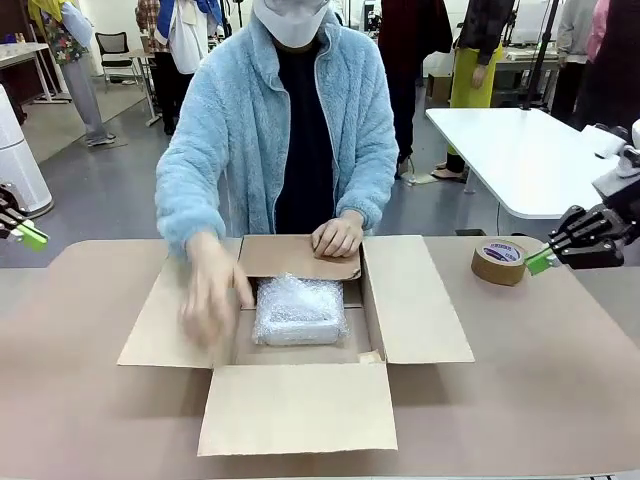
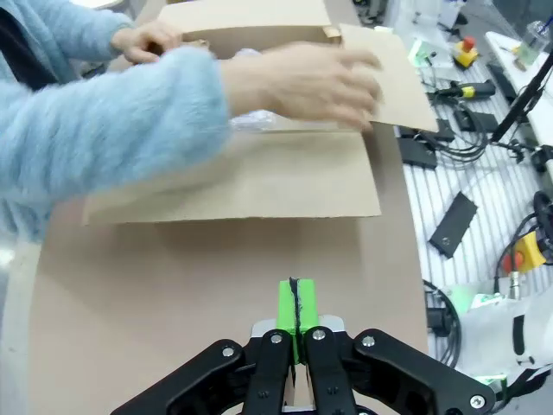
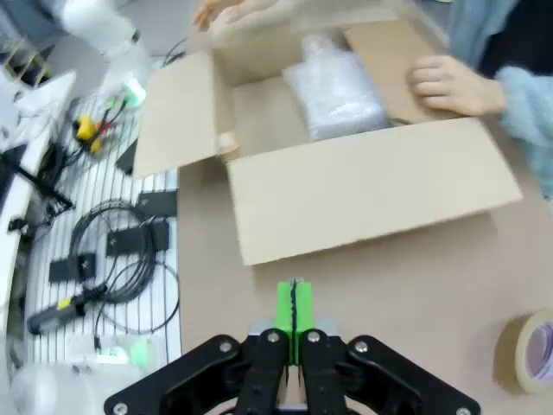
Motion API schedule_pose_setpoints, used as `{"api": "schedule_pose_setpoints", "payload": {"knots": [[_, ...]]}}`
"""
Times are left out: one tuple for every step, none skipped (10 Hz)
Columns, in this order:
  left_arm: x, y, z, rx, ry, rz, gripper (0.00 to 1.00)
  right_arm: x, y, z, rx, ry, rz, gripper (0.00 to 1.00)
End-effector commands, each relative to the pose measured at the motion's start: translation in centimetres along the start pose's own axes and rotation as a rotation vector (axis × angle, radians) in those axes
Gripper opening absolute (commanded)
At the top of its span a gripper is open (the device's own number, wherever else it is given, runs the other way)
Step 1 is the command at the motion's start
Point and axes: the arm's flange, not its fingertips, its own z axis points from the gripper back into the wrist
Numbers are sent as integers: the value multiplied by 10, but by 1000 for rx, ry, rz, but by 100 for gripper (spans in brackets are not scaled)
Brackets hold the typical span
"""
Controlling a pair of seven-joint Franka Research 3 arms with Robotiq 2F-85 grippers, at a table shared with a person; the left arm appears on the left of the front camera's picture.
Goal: Wrap the clocks to prevent damage.
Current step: Once the human has placed the objects inside and stepped back, release both hands from the side flaps of the Package Box.
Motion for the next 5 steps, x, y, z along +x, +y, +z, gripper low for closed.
{"api": "schedule_pose_setpoints", "payload": {"knots": [[-4, 14, 7, -52, 12, 69, 1, -15, -22, 11, 183, 30, 227, 1], [-7, 16, 5, -45, 6, 77, 1, -15, -28, 12, 210, 43, 243, 1], [-8, 17, 5, -21, -20, 73, 1, -14, -34, 13, 203, 23, 245, 1], [-9, 17, 5, -9, -33, 60, 1, -13, -39, 11, 199, 20, 238, 1], [-9, 15, 4, 3, -39, 53, 1, -14, -43, 9, 193, 6, 223, 1]]}}
